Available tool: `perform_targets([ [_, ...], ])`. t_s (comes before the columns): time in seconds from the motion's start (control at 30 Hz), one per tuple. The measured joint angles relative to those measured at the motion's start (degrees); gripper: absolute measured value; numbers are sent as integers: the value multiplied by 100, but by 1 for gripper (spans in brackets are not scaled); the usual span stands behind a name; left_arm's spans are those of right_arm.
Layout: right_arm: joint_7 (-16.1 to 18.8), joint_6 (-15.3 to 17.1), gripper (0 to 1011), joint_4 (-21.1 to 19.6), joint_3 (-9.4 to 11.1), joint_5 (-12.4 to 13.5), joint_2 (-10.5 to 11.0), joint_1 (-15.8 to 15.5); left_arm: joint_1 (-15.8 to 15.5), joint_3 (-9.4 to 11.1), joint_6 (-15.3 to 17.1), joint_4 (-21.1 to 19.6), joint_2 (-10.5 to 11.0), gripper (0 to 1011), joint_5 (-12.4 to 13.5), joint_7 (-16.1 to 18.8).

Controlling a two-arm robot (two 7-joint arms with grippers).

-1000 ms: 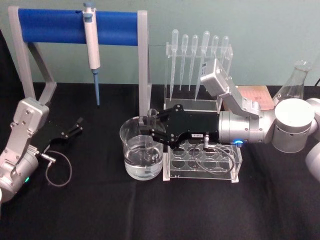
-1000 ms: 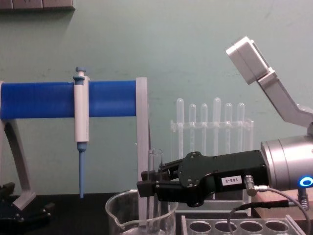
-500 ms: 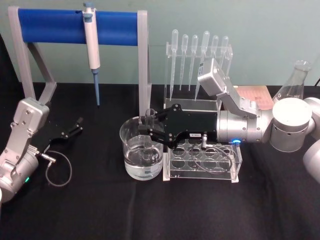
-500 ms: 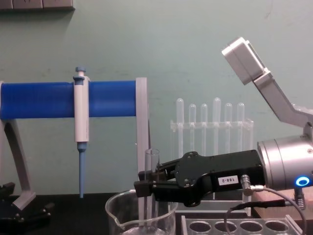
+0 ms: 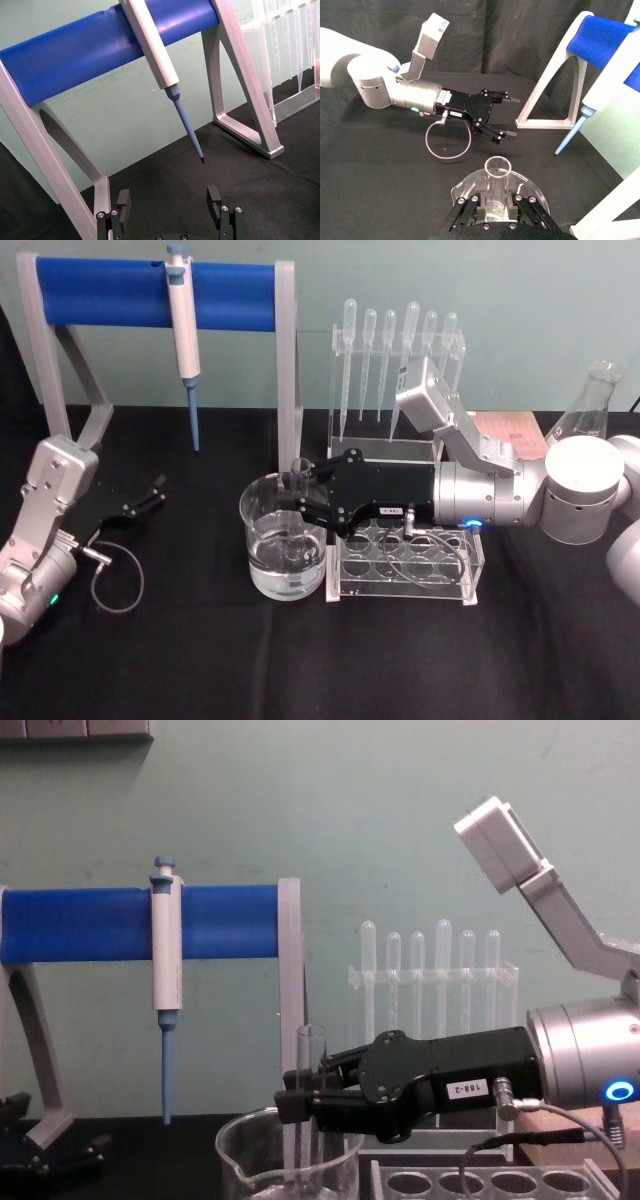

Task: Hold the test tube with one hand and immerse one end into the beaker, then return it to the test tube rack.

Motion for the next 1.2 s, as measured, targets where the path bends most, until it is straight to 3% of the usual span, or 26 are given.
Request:
perform_targets([
  [1.2,3,1,226,-4,0,6,4,0,0,0,0,0,0,1000,0,0],
])
